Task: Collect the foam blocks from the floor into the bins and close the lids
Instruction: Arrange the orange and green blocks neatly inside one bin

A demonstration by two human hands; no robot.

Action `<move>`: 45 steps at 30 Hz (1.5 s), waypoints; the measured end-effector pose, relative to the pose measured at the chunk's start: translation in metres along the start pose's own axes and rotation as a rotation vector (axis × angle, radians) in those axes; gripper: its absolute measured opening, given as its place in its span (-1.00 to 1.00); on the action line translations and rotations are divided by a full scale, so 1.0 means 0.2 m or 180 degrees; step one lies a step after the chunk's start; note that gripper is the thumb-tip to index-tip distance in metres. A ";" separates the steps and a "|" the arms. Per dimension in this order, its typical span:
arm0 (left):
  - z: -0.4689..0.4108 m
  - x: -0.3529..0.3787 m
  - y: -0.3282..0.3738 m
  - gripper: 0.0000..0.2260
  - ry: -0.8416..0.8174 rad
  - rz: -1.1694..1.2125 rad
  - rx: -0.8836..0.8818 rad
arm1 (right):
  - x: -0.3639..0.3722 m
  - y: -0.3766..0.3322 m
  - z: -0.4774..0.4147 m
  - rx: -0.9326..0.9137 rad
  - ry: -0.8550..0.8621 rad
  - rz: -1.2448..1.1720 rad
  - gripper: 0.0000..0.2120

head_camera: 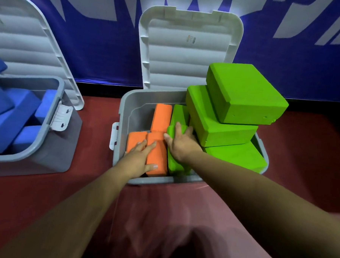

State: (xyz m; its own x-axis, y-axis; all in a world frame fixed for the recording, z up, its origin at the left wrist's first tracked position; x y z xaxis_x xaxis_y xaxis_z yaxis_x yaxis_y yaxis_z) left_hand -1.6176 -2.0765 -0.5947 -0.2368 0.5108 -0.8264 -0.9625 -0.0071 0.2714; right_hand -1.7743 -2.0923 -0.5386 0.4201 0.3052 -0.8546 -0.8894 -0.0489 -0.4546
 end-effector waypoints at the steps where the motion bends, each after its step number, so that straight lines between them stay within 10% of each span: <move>1: 0.01 0.00 0.00 -0.20 -0.0021 0.0046 -0.0012 | 0.01 0.00 0.01 0.0010 -0.0093 -0.0018 -0.28; 5: 0.04 -0.09 0.02 -0.28 -0.0051 0.0519 -0.0127 | -0.15 -0.17 0.07 -0.0295 -0.0079 0.0278 -0.32; 13: 0.16 -0.76 0.40 -0.95 0.0823 0.2288 -0.0006 | -1.13 -0.35 0.28 -0.0913 0.1693 0.0558 -0.59; 18: 0.15 -0.84 0.85 -0.78 0.0469 0.2756 0.0280 | -1.35 0.09 0.41 0.0167 0.1874 0.1111 -0.55; 23: 0.12 -0.71 1.12 -0.60 -0.0215 0.2878 0.0106 | -1.24 0.54 0.48 0.1644 0.1537 0.0407 -0.09; 27: 0.06 -0.66 1.17 -0.44 -0.0309 0.2959 0.0086 | -1.19 0.52 0.42 0.1282 0.1653 -0.0086 -0.19; 32: 0.01 -0.74 0.98 -0.79 -0.0369 0.4637 0.0190 | -1.35 0.15 0.43 0.0278 0.2424 -0.0022 -0.31; 37: -0.02 -0.78 0.61 -0.58 -0.0624 0.5949 0.0587 | -1.21 -0.17 0.19 -0.0304 0.2322 -0.1318 -0.19; 41: -0.07 -0.68 0.28 -0.54 -0.0269 0.4908 0.0319 | -1.05 -0.30 0.01 -0.0410 0.2095 -0.1488 -0.32; 45: -0.09 -0.43 -0.11 -0.25 0.0611 0.1109 -0.0646 | -1.02 -0.36 -0.08 -0.0524 0.2146 -0.1210 -0.32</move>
State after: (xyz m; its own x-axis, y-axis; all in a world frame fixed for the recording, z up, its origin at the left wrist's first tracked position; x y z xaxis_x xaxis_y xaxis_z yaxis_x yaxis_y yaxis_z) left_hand -1.5782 -2.1368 -0.5383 -0.5534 0.2794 -0.7847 -0.8229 -0.3289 0.4633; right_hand -1.7921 -2.1662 -0.3359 0.7554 -0.3104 -0.5771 -0.6469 -0.2132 -0.7321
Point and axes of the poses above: each hand's wrist, its own z-axis away from the middle knuckle, its own x-axis out of the palm, y = z × x, the point moved 10 cm from there along -z, towards the middle knuckle, and after that the axes turned 15 degrees about -x, right-handed, at the moved point
